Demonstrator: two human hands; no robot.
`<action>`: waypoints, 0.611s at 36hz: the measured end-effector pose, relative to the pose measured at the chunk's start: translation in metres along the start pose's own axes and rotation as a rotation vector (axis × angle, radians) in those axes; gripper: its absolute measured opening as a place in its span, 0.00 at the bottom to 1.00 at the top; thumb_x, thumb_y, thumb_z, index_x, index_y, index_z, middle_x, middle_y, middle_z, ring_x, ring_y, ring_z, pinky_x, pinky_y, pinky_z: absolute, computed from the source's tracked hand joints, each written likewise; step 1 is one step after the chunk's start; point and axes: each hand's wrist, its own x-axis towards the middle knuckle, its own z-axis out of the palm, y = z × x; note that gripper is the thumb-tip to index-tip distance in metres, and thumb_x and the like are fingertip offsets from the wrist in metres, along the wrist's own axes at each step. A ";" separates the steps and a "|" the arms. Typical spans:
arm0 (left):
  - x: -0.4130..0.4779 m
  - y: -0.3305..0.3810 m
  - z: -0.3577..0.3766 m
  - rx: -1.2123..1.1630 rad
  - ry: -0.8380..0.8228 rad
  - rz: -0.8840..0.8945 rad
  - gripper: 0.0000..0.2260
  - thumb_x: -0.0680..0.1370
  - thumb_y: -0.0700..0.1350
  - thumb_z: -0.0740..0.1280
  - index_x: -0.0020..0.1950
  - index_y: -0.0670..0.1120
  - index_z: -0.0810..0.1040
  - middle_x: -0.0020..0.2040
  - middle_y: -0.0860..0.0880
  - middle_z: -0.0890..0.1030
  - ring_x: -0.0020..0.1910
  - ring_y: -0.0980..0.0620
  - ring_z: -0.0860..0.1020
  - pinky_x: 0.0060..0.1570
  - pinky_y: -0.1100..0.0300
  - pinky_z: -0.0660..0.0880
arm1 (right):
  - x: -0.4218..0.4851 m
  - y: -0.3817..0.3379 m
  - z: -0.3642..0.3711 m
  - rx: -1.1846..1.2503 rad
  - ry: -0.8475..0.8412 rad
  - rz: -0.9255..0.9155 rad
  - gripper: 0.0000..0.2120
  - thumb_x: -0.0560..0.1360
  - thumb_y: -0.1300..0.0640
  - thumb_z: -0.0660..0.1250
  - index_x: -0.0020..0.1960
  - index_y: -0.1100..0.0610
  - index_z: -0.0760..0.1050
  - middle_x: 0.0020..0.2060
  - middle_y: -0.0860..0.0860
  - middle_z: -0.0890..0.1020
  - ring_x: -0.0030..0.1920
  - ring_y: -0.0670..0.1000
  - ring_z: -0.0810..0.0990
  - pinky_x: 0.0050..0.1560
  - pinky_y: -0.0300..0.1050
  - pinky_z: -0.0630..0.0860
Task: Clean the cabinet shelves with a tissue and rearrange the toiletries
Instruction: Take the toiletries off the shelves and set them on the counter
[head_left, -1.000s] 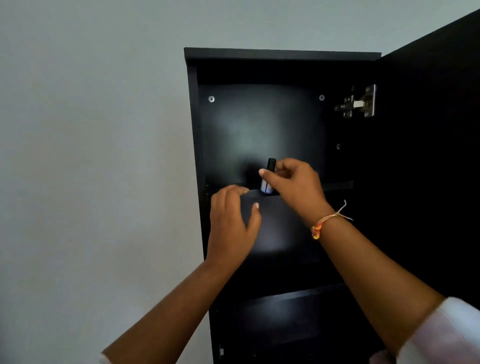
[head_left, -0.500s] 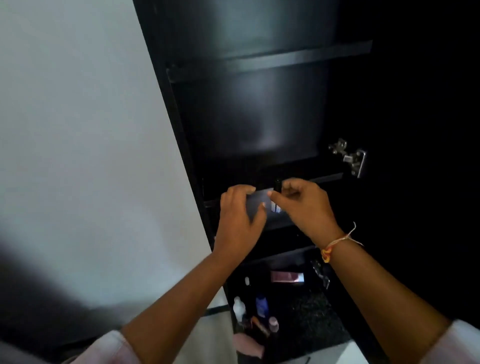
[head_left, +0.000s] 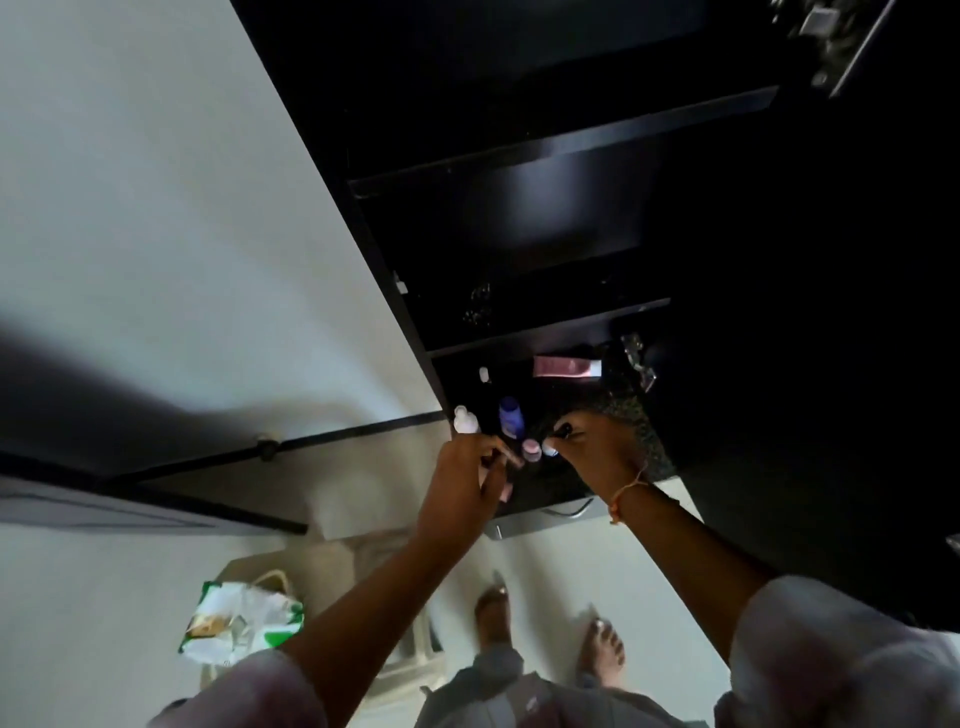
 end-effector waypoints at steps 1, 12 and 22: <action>-0.005 -0.006 0.005 0.015 -0.025 -0.030 0.10 0.77 0.45 0.65 0.57 0.45 0.76 0.52 0.46 0.77 0.52 0.47 0.74 0.53 0.53 0.73 | 0.000 0.008 0.009 -0.011 -0.012 0.019 0.07 0.70 0.56 0.74 0.47 0.57 0.84 0.42 0.56 0.86 0.44 0.56 0.83 0.48 0.50 0.80; -0.014 -0.060 0.051 0.113 -0.173 -0.260 0.15 0.77 0.43 0.67 0.63 0.41 0.74 0.59 0.43 0.76 0.59 0.46 0.72 0.58 0.54 0.73 | 0.011 0.050 0.084 -0.127 -0.144 0.026 0.07 0.75 0.56 0.70 0.51 0.53 0.83 0.45 0.54 0.85 0.42 0.52 0.80 0.44 0.41 0.77; -0.015 -0.076 0.070 0.128 -0.177 -0.243 0.14 0.77 0.43 0.67 0.61 0.40 0.74 0.59 0.42 0.77 0.58 0.44 0.73 0.54 0.55 0.74 | 0.023 0.055 0.113 -0.182 -0.184 -0.007 0.08 0.76 0.58 0.67 0.53 0.57 0.83 0.47 0.59 0.84 0.48 0.59 0.82 0.47 0.45 0.78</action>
